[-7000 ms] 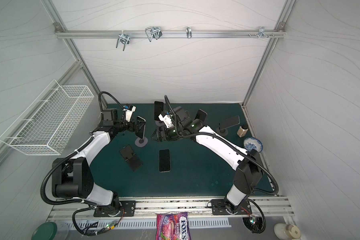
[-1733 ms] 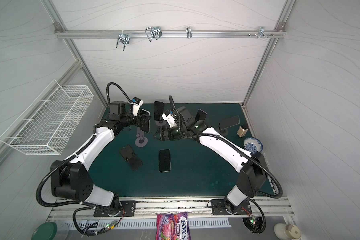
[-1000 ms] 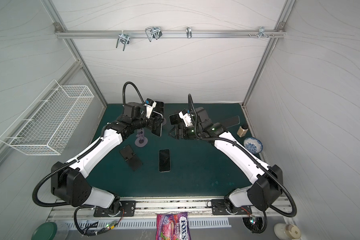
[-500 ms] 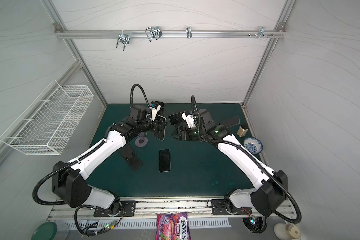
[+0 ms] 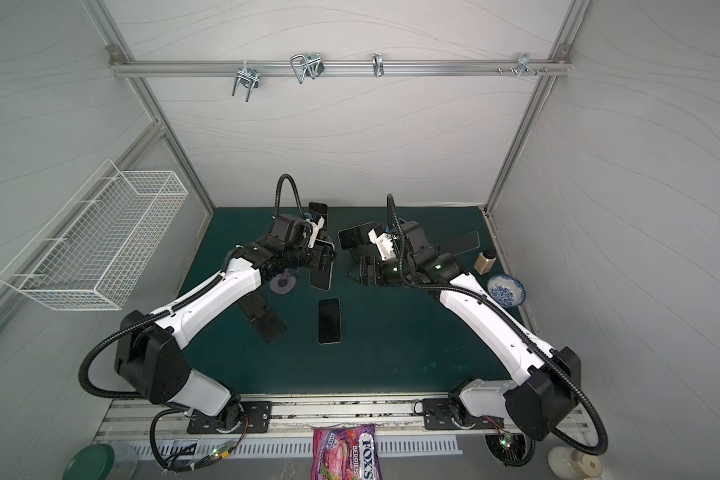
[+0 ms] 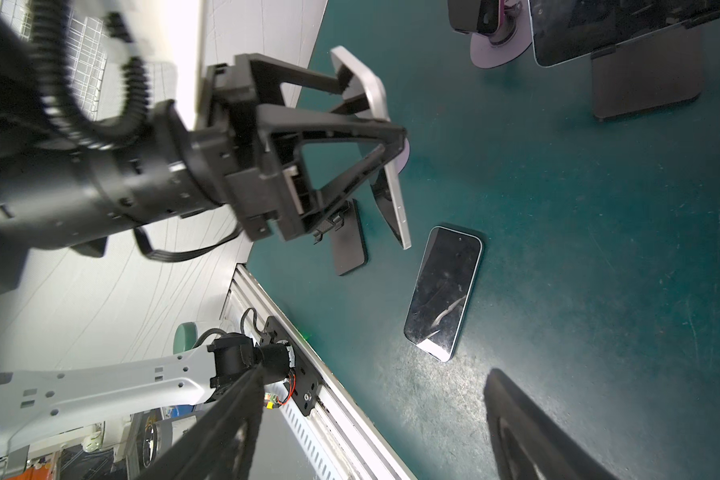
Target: Remove the phone from the phone stand
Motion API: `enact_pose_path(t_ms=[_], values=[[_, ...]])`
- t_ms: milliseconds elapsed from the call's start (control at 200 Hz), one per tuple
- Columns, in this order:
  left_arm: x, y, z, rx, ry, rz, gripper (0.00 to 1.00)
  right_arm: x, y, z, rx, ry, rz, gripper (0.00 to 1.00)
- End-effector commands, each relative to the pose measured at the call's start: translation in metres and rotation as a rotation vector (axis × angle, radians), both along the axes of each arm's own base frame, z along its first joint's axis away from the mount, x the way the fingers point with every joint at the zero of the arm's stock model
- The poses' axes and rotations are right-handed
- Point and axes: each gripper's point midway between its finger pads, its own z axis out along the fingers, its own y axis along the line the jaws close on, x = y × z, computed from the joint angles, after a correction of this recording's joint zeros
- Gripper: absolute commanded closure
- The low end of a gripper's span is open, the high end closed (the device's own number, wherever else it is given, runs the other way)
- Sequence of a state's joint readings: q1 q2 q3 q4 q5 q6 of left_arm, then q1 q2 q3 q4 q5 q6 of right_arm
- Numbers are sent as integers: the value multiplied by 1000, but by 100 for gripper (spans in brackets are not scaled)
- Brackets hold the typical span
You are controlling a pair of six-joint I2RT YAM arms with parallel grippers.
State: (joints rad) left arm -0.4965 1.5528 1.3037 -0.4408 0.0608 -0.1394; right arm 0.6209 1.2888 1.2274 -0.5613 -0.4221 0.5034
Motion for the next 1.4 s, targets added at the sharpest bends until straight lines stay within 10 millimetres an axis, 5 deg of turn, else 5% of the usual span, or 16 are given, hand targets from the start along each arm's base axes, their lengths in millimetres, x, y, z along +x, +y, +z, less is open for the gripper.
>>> enact_pose_path(t_ms=[0,575,1395], values=[[17,-7,14,-38,-2,57,55,-3,-8,1,-13,-15,-5,16],[27,-14,-62,44,260,131,54,-4,-7,-1,-8,-1,-4,16],[70,0,-102,83,347,152,53,-4,-4,-6,-4,18,-4,16]])
